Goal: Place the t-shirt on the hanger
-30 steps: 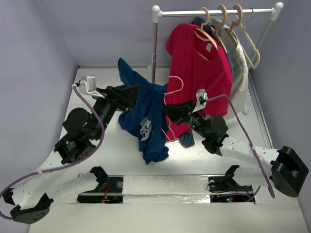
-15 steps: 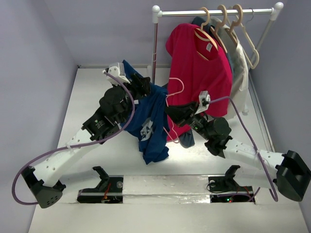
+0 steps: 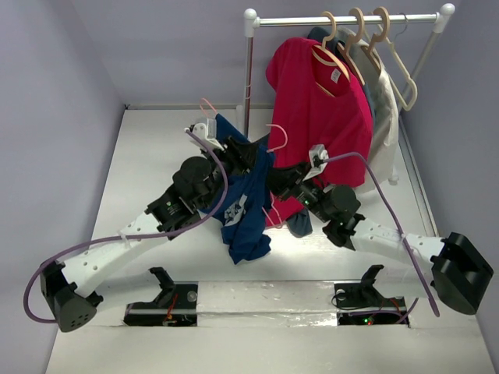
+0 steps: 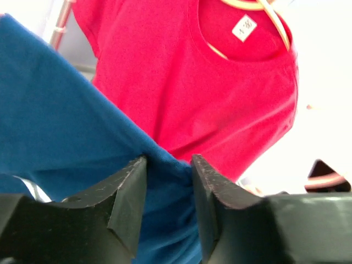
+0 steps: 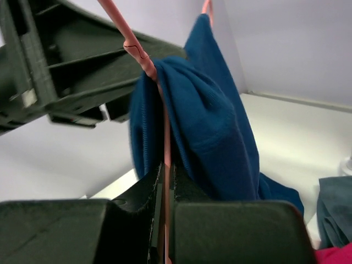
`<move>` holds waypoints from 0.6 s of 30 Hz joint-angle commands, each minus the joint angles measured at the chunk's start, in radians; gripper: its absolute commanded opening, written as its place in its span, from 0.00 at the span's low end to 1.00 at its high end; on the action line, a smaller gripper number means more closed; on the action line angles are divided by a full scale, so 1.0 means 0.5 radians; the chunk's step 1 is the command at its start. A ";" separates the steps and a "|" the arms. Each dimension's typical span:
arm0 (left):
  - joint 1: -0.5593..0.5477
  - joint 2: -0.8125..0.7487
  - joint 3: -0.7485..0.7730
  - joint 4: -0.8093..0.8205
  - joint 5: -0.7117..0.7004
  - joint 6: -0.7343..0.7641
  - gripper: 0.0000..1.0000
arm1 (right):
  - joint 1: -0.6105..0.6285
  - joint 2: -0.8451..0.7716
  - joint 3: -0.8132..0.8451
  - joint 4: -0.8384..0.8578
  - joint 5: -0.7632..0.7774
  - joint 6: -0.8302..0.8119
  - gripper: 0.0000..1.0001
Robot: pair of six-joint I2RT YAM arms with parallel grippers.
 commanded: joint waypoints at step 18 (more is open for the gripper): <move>0.118 -0.245 0.268 -0.184 -0.209 0.139 0.69 | 0.010 -0.048 0.060 0.206 0.151 -0.021 0.00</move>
